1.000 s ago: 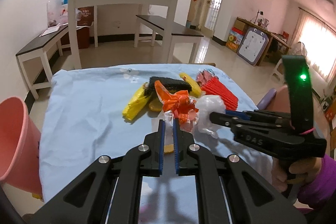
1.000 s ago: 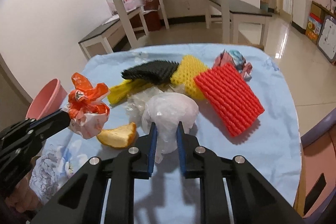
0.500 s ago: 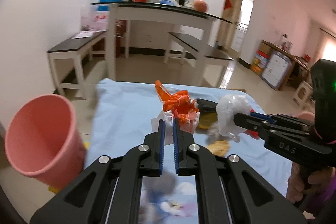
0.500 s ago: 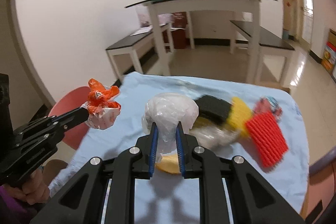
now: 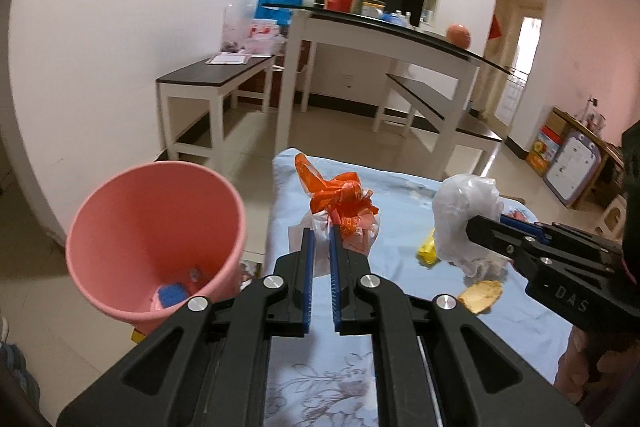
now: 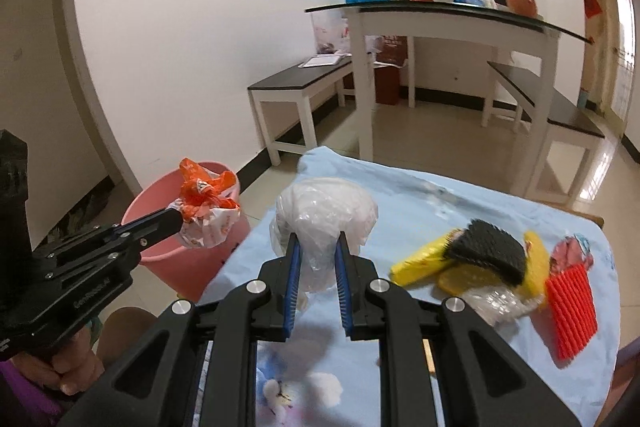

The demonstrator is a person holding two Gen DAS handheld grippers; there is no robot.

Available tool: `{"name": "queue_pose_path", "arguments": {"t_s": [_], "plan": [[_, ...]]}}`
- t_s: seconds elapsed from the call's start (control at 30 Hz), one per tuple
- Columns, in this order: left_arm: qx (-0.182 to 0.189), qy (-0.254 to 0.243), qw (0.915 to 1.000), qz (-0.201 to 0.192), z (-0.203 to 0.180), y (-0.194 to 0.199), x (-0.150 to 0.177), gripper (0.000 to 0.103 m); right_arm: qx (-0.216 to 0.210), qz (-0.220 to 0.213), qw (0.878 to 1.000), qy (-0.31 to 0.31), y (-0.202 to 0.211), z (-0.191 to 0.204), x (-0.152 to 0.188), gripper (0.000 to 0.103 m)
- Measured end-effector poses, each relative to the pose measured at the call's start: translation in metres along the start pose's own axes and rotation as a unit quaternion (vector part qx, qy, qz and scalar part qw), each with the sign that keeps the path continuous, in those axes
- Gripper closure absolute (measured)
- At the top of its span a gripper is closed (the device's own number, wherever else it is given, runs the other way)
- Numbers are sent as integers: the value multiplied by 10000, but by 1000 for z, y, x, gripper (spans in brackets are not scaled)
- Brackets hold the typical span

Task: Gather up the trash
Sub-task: 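Grasp the white plastic bag with the right tool while the left tool holds the orange bag, then carry both plastic bags with both tools over the pink bucket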

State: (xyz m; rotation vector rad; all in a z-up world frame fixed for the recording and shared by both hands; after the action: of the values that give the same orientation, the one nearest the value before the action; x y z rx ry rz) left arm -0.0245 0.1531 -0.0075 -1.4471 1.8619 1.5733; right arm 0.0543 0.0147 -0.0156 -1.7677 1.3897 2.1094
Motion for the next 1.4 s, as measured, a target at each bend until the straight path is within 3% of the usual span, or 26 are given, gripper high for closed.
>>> {"name": "queue_pose_path", "arguments": {"t_s": [0.83, 1.4], "plan": [[-1049, 673, 9912, -444, 90, 8, -27, 96, -548, -43, 9945, 890, -62, 102, -59, 87], [-1655, 1078, 9799, -278, 168, -13, -34, 96, -707, 276, 9879, 1350, -132, 168, -74, 87]]}}
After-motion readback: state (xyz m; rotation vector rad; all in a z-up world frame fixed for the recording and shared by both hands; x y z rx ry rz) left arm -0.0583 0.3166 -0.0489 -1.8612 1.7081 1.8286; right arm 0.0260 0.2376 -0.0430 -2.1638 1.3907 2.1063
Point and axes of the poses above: each gripper's, at about its wrist camera, not at the fingertips, and y roughly against the way its jaws point, z to its left, x to its underside, the point moved 4 cm from there along -y, roughly the way its jaws point, and after that the axes turned 14 degrees about y, right-handed, at the moved point
